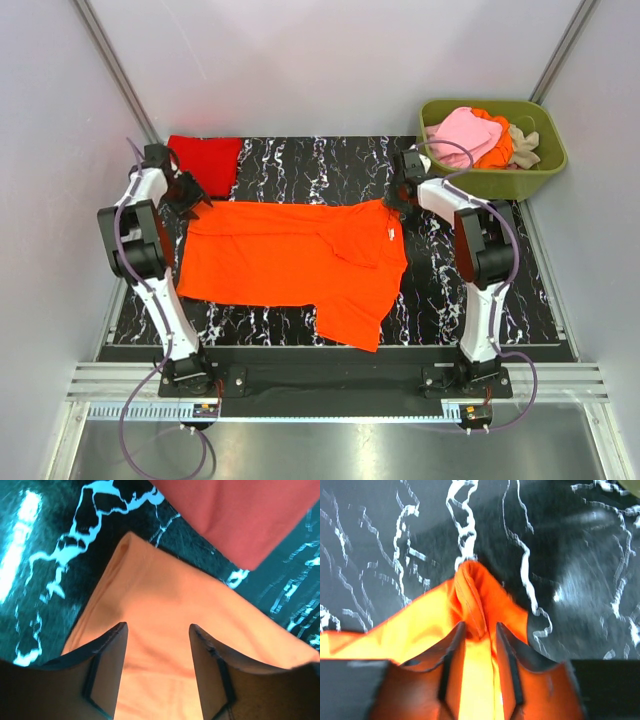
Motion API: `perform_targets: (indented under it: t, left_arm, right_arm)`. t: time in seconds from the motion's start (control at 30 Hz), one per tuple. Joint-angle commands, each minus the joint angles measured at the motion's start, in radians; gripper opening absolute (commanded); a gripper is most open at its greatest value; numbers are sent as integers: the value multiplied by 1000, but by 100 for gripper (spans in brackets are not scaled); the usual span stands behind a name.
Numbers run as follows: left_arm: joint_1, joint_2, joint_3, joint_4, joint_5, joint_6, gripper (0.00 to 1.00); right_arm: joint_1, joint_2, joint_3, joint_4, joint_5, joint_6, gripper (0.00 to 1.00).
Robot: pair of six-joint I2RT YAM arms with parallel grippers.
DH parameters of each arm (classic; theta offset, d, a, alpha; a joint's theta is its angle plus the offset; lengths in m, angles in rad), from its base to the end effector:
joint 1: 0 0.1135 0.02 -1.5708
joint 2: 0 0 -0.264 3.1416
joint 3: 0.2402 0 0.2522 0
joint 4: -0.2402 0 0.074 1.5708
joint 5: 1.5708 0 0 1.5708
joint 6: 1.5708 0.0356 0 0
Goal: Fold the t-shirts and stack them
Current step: Fold the tshirt
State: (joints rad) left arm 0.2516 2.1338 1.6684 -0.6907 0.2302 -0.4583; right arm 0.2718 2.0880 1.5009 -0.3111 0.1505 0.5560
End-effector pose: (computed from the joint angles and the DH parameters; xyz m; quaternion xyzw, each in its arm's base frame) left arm 0.4384 0.1043 0.1810 -0.3157 0.9197 -0.1329 0.1918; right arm 0.4404 0.1172 0.1718 0.1579 0.9283 0.0674 0.3298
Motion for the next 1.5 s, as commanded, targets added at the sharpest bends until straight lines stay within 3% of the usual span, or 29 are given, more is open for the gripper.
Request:
perform_targets:
  t: [0.0, 0.13, 0.33, 0.47, 0.67, 0.93, 1.07, 1.1, 1.17, 1.3, 1.47]
  left_arm:
    - [14, -144, 33, -43, -6, -34, 58]
    - [25, -264, -88, -43, -29, -85, 58]
    - [61, -515, -361, -56, -241, -201, 59]
    - [110, -574, -542, -111, -281, -267, 57]
    - [110, -643, -751, -66, -355, -313, 53]
    - [106, -629, -823, -13, -308, -316, 52]
    - [106, -638, -819, -10, -321, -286, 43]
    - [104, -641, -808, -9, -330, -269, 37]
    - [103, -653, -767, -12, -366, -223, 36]
    - [103, -692, -707, -38, -394, -174, 52]
    - [103, -762, -702, -72, -410, -198, 60]
  right_arm:
    - [-20, -180, 13, -6, -18, 30, 39]
    - [3, -300, -24, -97, -45, 94, 43]
    - [142, -475, -211, -215, -58, 223, 45]
    - [217, -600, -367, -226, -57, 278, 46]
    - [236, -747, -476, -227, -92, 294, 47]
    - [297, -836, -623, -244, -143, 374, 46]
    - [351, -836, -694, -255, -147, 395, 45]
    - [363, -844, -706, -258, -144, 410, 45]
    - [414, -881, -731, -284, -126, 456, 45]
    - [515, -941, -746, -345, -97, 545, 45]
    - [630, -956, -806, -393, -62, 674, 45]
